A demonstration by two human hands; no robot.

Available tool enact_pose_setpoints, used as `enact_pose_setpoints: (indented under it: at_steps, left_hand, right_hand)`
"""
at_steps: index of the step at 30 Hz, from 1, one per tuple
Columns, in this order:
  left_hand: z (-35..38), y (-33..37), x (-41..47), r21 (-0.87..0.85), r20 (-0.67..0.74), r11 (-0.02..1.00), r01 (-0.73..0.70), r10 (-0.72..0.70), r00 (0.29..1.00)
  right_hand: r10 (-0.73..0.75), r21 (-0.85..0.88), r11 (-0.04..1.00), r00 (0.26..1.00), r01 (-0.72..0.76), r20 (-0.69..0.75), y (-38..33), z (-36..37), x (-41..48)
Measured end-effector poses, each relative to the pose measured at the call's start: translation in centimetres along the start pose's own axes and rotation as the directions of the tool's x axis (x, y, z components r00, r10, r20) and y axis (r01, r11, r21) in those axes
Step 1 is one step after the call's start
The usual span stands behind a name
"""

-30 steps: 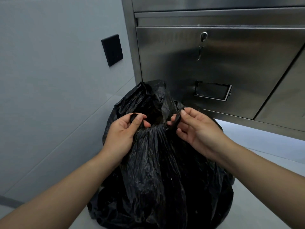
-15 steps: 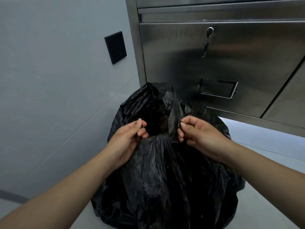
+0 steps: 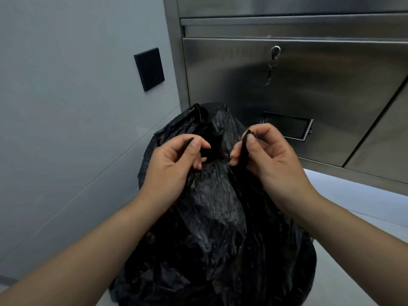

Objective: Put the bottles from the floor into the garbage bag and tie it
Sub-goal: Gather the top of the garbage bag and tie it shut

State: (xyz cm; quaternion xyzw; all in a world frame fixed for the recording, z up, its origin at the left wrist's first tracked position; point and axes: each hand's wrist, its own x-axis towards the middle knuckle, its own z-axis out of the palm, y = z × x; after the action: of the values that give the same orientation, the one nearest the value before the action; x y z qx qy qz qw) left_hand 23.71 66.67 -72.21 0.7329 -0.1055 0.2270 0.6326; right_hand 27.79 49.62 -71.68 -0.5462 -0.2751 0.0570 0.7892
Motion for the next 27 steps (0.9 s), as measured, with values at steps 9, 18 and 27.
enact_pose_setpoints:
  at_steps: [9,18,27]
  left_hand:
    - [-0.9,-1.5,-3.9,0.070,0.162,0.972,0.226,-0.235,0.958]
    - [-3.2,-4.1,-6.6,0.158,0.133,0.906,0.392,-0.413,0.901]
    - [0.1,-0.1,-1.7,-0.024,0.096,0.997,0.077,-0.074,0.993]
  right_hand:
    - [0.179,-0.085,0.983,0.954,-0.163,0.239,2.1,-0.6,-4.0]
    - [0.375,-0.162,0.917,0.926,-0.364,0.039,3.5,-5.1,-5.6]
    - [0.119,0.001,0.993,0.977,-0.122,0.179,-0.8,-1.4,-2.3]
